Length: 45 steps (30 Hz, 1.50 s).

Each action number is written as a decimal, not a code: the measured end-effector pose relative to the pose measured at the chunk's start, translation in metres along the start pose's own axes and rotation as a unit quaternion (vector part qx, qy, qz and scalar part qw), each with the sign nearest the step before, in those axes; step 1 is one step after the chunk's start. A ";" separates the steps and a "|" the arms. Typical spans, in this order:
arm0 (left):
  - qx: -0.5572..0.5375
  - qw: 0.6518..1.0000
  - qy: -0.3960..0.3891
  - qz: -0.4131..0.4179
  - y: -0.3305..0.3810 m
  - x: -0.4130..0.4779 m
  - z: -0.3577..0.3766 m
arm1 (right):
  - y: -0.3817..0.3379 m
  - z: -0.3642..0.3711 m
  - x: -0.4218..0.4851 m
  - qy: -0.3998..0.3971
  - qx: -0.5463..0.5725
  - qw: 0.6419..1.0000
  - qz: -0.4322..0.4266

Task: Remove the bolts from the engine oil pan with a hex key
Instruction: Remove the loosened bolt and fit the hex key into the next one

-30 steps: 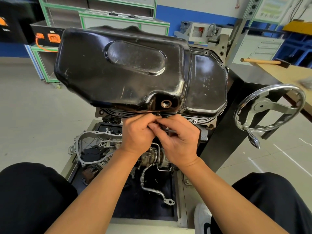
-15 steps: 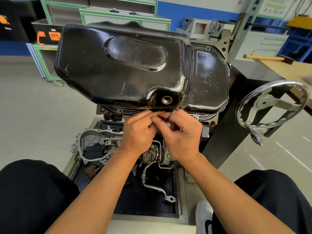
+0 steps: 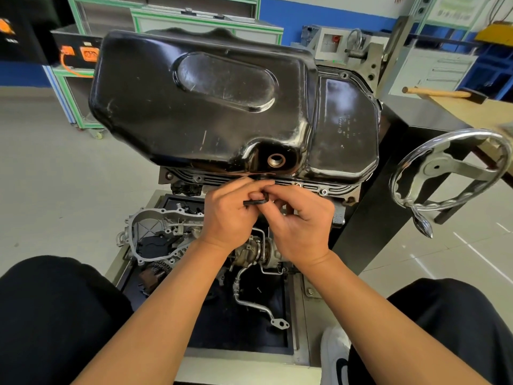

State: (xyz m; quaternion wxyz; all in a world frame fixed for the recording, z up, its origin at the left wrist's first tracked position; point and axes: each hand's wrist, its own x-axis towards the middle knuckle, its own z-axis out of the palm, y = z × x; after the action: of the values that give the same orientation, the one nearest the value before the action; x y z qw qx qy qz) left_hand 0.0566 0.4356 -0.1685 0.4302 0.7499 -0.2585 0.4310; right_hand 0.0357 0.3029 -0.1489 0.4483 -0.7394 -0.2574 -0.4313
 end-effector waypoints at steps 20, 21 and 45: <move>0.037 0.998 0.044 -0.004 0.000 0.002 0.003 | 0.002 -0.001 0.001 -0.009 0.013 1.000 -0.009; 0.038 0.998 0.054 -0.007 0.000 0.002 0.004 | 0.002 -0.001 0.001 -0.010 0.013 1.000 -0.011; 0.002 0.999 0.047 -0.019 0.010 0.002 0.004 | 0.003 -0.001 0.003 -0.007 0.038 0.999 -0.004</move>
State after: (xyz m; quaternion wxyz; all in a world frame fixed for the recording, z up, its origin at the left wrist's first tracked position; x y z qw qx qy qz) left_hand 0.0521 0.4269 -0.1639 0.4481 0.7345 -0.2232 0.4581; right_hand 0.0390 0.3008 -0.1478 0.4722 -0.7237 -0.2797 -0.4183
